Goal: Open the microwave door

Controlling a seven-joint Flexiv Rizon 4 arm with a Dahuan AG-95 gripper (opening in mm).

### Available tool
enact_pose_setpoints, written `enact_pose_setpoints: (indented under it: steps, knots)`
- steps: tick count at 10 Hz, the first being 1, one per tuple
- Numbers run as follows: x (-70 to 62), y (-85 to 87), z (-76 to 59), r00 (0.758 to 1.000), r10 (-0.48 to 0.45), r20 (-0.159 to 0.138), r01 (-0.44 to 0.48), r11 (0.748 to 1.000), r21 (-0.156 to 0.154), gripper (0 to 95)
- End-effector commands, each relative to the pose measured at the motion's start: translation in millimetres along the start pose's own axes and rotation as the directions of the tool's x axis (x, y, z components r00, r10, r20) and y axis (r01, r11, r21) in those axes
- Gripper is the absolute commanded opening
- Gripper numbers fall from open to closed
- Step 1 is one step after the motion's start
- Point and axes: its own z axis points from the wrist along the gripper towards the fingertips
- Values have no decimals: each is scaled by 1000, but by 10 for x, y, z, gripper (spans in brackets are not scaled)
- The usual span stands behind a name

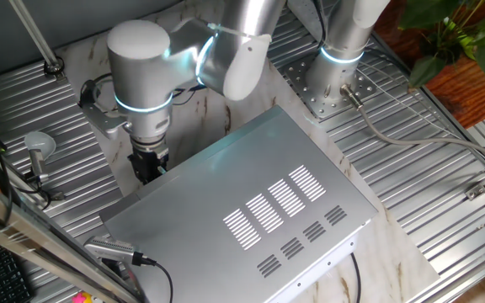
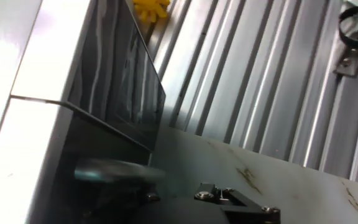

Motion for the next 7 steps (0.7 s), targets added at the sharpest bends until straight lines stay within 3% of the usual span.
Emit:
enact_pose_setpoints:
  steps: [1, 3, 7]
  knots:
    - [-37, 29, 3, 1000, -26, 2, 26, 999, -37, 380]
    - [-37, 29, 3, 999, -29, 15, 30, 998, -58, 380]
    - [-37, 29, 3, 999, -34, 17, 35, 997, -67, 380]
